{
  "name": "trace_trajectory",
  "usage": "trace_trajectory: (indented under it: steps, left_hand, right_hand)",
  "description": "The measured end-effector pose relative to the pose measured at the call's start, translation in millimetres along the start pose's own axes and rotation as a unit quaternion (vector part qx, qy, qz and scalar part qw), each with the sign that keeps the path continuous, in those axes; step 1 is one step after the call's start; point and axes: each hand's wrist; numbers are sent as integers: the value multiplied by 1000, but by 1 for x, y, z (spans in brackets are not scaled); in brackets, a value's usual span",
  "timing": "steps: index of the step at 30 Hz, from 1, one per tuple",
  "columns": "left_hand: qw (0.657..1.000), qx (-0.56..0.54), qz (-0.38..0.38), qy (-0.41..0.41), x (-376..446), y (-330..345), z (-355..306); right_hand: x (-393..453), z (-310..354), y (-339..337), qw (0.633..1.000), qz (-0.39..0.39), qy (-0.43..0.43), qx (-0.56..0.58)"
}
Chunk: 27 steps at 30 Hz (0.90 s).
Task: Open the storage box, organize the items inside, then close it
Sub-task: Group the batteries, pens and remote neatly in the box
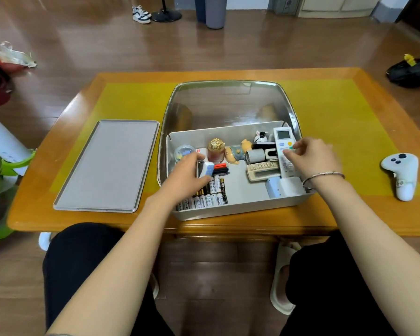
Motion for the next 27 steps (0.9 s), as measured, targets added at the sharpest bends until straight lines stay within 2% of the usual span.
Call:
trace_trajectory:
  steps: [4, 11, 13, 16, 21, 27]
  left_hand:
    - [998, 47, 37, -21, -3, -5, 5]
    - [983, 141, 112, -34, -4, -6, 3]
    - [977, 180, 109, -29, -5, -5, 4]
    - [968, 236, 83, -19, -5, -3, 5]
    - [980, 187, 61, 7, -3, -3, -1]
    - [988, 133, 39, 72, 9, 9, -18]
  right_hand:
    - [9, 7, 6, 989, 10, 8, -146]
    - [13, 16, 20, 987, 11, -9, -161]
    - [12, 15, 23, 983, 8, -12, -182]
    - [10, 14, 26, 977, 44, -6, -209]
    - [9, 18, 26, 981, 72, -5, -181]
    - [13, 25, 25, 988, 7, -16, -151]
Point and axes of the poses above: each hand's wrist, its own x-axis towards the middle knuckle, its own y-axis out of the palm, z = x × y, and after that the axes turned 8 degrees about -x, right-handed
